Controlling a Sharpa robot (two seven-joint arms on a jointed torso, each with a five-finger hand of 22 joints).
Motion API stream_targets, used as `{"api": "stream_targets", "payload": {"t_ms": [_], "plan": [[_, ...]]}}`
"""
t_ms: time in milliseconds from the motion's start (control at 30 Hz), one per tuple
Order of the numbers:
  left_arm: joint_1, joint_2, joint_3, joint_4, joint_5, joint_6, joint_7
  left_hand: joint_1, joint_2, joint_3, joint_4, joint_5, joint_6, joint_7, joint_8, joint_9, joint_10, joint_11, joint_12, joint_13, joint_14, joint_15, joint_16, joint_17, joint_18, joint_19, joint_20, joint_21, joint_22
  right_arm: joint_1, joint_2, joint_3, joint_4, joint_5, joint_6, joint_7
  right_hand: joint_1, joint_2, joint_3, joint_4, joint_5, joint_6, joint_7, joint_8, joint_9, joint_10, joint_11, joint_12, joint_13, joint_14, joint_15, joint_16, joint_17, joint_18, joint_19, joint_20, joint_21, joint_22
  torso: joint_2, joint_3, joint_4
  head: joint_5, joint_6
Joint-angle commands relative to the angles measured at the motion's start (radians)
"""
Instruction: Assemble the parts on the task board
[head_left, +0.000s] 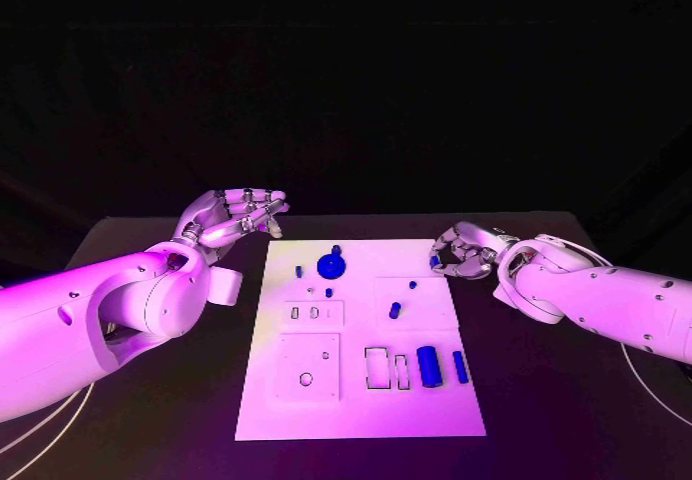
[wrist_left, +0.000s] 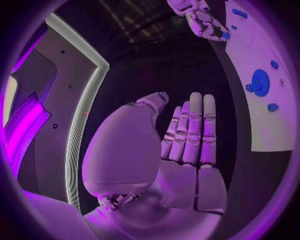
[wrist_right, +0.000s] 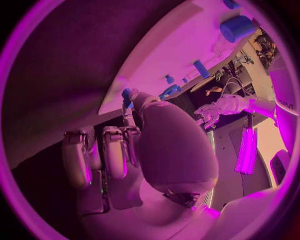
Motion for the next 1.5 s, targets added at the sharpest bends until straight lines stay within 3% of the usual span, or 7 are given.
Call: {"api": "stream_targets", "payload": {"t_ms": [33, 233, 367, 600, 900, 1133, 1500], "plan": [[0.000, 0.000, 0.000, 0.001, 0.002, 0.016, 0.005, -0.007, -0.001, 0.006, 0.001, -0.004, -0.005, -0.003, -0.004, 0.001, -0.005, 0.000, -0.004, -0.001, -0.005, 0.001, 0.007, -0.002, 0.004, -0.008, -0.002, 0.004, 0.002, 0.005, -0.006, 0.000, 0.026, -0.009, -0.052, -0.060, 0.000, 0.012, 0.006, -0.001, -0.005, 0.008, -0.006, 0.015, 0.016, 0.054, -0.008, 0.001, 0.203, 0.097, -0.006, 0.006, 0.239, -0.005, 0.099, -0.008, 0.003, 0.259, -0.002, -0.0009, -0.0007, 0.000, 0.000], [0.000, 0.000, 0.000, 0.000, 0.002, 0.016, 0.003, -0.007, -0.001, 0.006, 0.001, -0.004, -0.005, -0.003, -0.004, 0.001, -0.005, 0.000, -0.004, -0.001, -0.005, 0.001, 0.007, -0.002, 0.004, -0.008, -0.002, 0.004, 0.002, 0.037, -0.021, 0.001, 0.107, -0.004, -0.079, -0.134, -0.006, 0.008, 0.019, -0.007, -0.002, 0.001, -0.005, 0.017, 0.018, 0.047, -0.008, -0.009, 0.195, 0.095, -0.006, 0.004, 0.232, -0.003, 0.094, -0.010, -0.005, 0.253, -0.004, -0.0022, -0.0027, 0.001, -0.001], [0.000, 0.003, -0.001, -0.005, 0.003, 0.017, 0.002, -0.007, -0.001, 0.006, 0.001, -0.004, -0.005, -0.003, -0.003, 0.002, -0.004, 0.000, -0.004, -0.001, -0.005, 0.001, 0.007, -0.002, 0.004, -0.008, -0.002, 0.005, 0.002, 0.063, -0.022, 0.001, 0.200, -0.003, -0.110, -0.206, -0.013, 0.006, 0.025, -0.008, -0.004, -0.003, -0.004, 0.017, 0.018, 0.043, -0.007, -0.013, 0.191, 0.095, -0.006, 0.003, 0.230, -0.003, 0.095, -0.010, -0.004, 0.254, -0.008, -0.0032, -0.0056, 0.008, 0.001], [-0.001, 0.019, -0.013, -0.026, 0.004, 0.018, 0.003, -0.007, -0.001, 0.006, 0.001, -0.004, -0.005, -0.003, -0.003, 0.002, -0.004, 0.000, -0.004, -0.001, -0.005, 0.001, 0.007, -0.002, 0.004, -0.008, -0.002, 0.005, 0.002, 0.073, 0.041, 0.000, 0.297, 0.007, -0.154, -0.317, -0.020, 0.005, 0.037, -0.013, 0.001, -0.006, -0.004, 0.019, 0.020, 0.038, -0.007, -0.021, 0.185, 0.094, -0.006, 0.003, 0.229, -0.003, 0.095, -0.010, -0.004, 0.253, -0.023, -0.0035, -0.0058, 0.013, 0.004], [-0.004, 0.039, -0.020, -0.048, 0.005, 0.021, 0.002, -0.007, -0.001, 0.006, 0.001, -0.004, -0.005, -0.003, -0.003, 0.002, -0.004, 0.000, -0.004, -0.001, -0.005, 0.001, 0.007, -0.002, 0.004, -0.008, -0.002, 0.005, 0.002, 0.049, 0.158, -0.006, 0.352, -0.047, -0.138, -0.422, -0.034, 0.001, 0.060, -0.028, 0.033, -0.014, -0.002, 0.025, 0.025, 0.036, -0.006, -0.025, 0.182, 0.094, -0.005, 0.002, 0.226, -0.004, 0.097, -0.010, -0.002, 0.255, -0.033, -0.0057, -0.0024, 0.019, -0.003], [-0.005, 0.041, -0.021, -0.050, 0.005, 0.027, -0.003, -0.008, -0.001, 0.007, 0.001, -0.005, -0.005, -0.004, -0.003, 0.002, -0.004, 0.000, -0.004, -0.001, -0.006, 0.001, 0.007, -0.002, 0.004, -0.010, -0.002, 0.006, 0.003, 0.019, 0.227, -0.016, 0.336, -0.077, -0.111, -0.455, -0.035, 0.000, 0.066, -0.034, 0.038, -0.014, -0.003, 0.028, 0.027, 0.037, -0.006, -0.025, 0.183, 0.093, -0.005, 0.001, 0.223, -0.003, 0.096, -0.010, -0.003, 0.255, -0.032, -0.0062, -0.0045, 0.030, -0.003], [-0.005, 0.042, -0.021, -0.049, 0.005, 0.031, -0.007, -0.008, -0.001, 0.007, 0.001, -0.005, -0.005, -0.004, -0.003, 0.002, -0.004, 0.000, -0.004, -0.001, -0.006, 0.001, 0.007, -0.002, 0.004, -0.010, -0.002, 0.006, 0.003, -0.033, 0.289, -0.025, 0.311, -0.126, -0.089, -0.500, -0.049, -0.004, 0.069, -0.036, 0.038, -0.013, -0.003, 0.033, 0.030, 0.039, -0.006, -0.023, 0.185, 0.093, -0.006, 0.000, 0.222, -0.003, 0.094, -0.010, -0.006, 0.253, -0.032, -0.0052, -0.0015, 0.038, -0.021]]}}
